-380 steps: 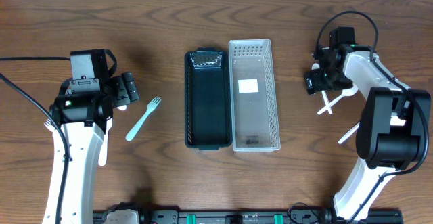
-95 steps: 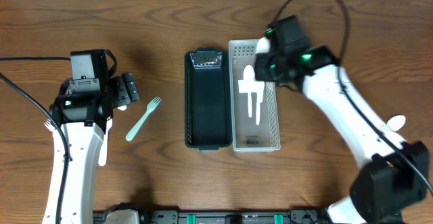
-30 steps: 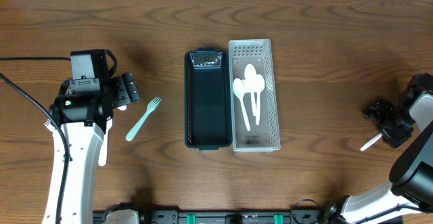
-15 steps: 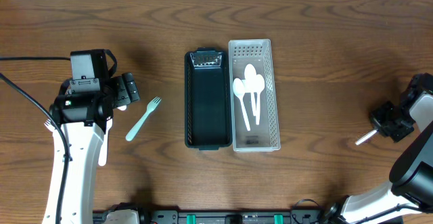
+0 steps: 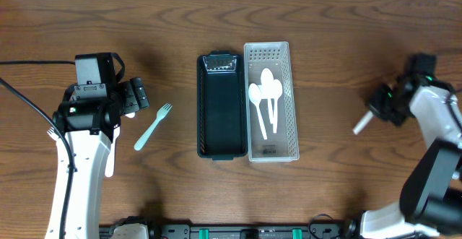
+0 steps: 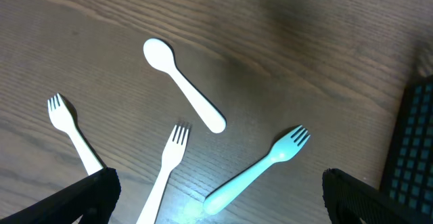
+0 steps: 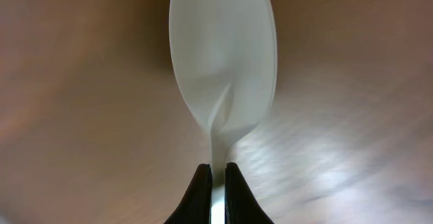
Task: Pack container
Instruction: 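Grasp last white spoon with right gripper and place in clear basket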
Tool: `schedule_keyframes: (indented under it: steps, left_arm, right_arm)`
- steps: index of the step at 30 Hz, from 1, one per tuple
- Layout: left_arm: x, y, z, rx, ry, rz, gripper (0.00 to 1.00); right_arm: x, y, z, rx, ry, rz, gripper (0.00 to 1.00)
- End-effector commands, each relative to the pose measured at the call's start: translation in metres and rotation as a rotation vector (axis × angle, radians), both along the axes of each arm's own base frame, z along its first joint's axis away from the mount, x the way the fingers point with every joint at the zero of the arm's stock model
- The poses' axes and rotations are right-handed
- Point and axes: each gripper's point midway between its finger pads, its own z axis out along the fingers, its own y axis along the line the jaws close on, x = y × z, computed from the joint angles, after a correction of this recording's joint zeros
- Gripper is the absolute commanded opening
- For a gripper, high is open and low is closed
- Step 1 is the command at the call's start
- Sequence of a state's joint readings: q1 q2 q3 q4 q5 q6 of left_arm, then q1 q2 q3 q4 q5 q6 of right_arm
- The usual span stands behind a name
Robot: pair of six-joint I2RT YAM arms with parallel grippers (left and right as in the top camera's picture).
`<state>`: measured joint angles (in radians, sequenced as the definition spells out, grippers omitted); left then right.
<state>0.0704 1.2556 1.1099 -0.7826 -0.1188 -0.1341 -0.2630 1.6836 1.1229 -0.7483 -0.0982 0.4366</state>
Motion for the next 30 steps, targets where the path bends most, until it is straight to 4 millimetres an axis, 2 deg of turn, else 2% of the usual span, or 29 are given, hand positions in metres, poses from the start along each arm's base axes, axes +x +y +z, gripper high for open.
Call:
schedule_keyframes:
  steps: [1,3,6,9,13,18,22,23,24,25,26,29,30]
  left_arm:
    - [0.004,0.002,0.008,0.001,-0.018,0.007,0.98]
    - [0.004,0.002,0.008,0.001,-0.019,0.007,0.98]
    - [0.004,0.002,0.008,0.001,-0.018,0.007,0.98]
    - [0.004,0.002,0.008,0.002,-0.019,0.007,0.98]
    - [0.004,0.002,0.008,0.001,-0.019,0.007,0.98]
    - [0.004,0.002,0.008,0.001,-0.018,0.007,0.98]
    - [0.004,0.002,0.008,0.001,-0.018,0.007,0.98]
    - [0.004,0.002,0.008,0.002,-0.018,0.007,0.98]
    - [0.004,0.002,0.008,0.001,-0.018,0.007,0.98]
    - [0.004,0.002,0.008,0.002,-0.018,0.007,0.98]
    - [0.004,0.002,0.008,0.002,-0.018,0.007,0.98]
    - [0.004,0.002,0.008,0.002,-0.018,0.006,0.98]
    - [0.004,0.002,0.008,0.002,-0.018,0.007,0.98]
  right_arm:
    - [0.037,0.056,0.076,-0.006,-0.220,0.165,0.01]
    - [0.044,0.092,0.099,-0.005,-0.282,0.258,0.01]
    - [0.047,0.141,0.113,0.024,-0.325,0.350,0.01]
    - [0.040,0.181,0.106,0.049,-0.309,0.433,0.02]
    - [0.029,0.223,0.080,0.059,-0.239,0.541,0.03]
    - [0.016,0.254,0.032,0.052,-0.116,0.640,0.03]
    - [0.006,0.266,-0.002,0.034,-0.029,0.713,0.04]
    - [0.005,0.267,-0.005,0.032,-0.020,0.724,0.07]
    - [0.004,0.267,-0.010,0.029,-0.008,0.734,0.19]
    - [0.003,0.268,-0.011,0.027,-0.008,0.747,0.32]
    - [0.004,0.268,-0.011,0.023,-0.012,0.756,0.36]
    - [0.016,0.270,0.003,0.014,-0.066,0.790,0.40]
    - [0.023,0.271,0.013,0.011,-0.095,0.799,0.43]
